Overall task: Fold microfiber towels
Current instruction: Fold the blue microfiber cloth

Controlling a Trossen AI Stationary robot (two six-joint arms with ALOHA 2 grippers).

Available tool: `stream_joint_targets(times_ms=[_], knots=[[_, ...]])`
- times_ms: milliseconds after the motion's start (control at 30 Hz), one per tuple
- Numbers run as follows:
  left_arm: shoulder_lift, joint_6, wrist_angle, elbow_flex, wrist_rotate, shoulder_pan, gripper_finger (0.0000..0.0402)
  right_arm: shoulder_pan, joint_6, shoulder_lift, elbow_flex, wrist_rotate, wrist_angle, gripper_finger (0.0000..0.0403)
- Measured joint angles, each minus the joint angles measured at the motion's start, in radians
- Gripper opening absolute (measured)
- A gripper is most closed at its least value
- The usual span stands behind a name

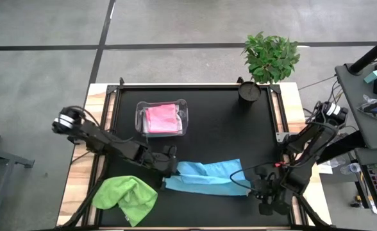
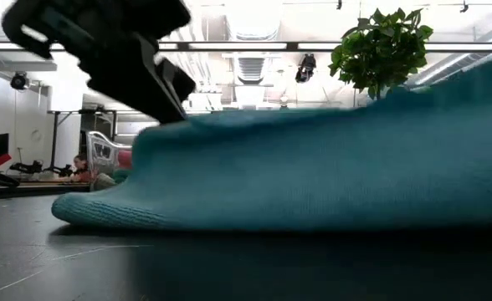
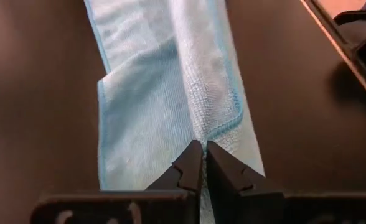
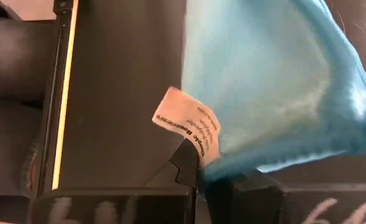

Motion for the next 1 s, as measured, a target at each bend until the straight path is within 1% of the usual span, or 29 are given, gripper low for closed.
stream_joint_targets(times_ms=[133,233,433,567,633,800,900,1000], knots=[[-0.103,-0.018,-0.067,0.000,-0.007,-0.002,0.0000,0.017,0.048,-0.012,0.000,0.007,-0.052,0.0008],[-0.179,-0.018,-0.072,-0.004,-0.016,-0.003,0.0000,0.020,0.064,-0.017,0.000,0.022,-0.064,0.0008],[-0.302,-0.024,-0.058,-0.010,-0.023,-0.005,0.0000,0.020,0.022,-0.027,0.017,0.053,-0.057,0.0008],[-0.357,-0.071,-0.064,-0.013,-0.024,-0.005,0.0000,0.020,-0.014,-0.047,0.042,0.068,-0.059,0.0008],[-0.373,-0.095,-0.076,-0.015,-0.024,-0.005,0.0000,0.022,-0.036,-0.063,0.054,0.084,-0.065,0.0008],[-0.385,-0.183,-0.131,-0.016,-0.025,-0.006,0.0000,0.025,-0.060,-0.104,0.079,0.086,-0.077,0.0008],[-0.369,-0.227,-0.139,-0.029,-0.033,-0.007,0.0000,0.024,-0.004,-0.113,0.089,0.090,-0.140,0.0008],[-0.318,-0.227,-0.140,-0.036,-0.037,-0.011,0.0005,0.024,0.035,-0.107,0.079,0.087,-0.166,0.0008]])
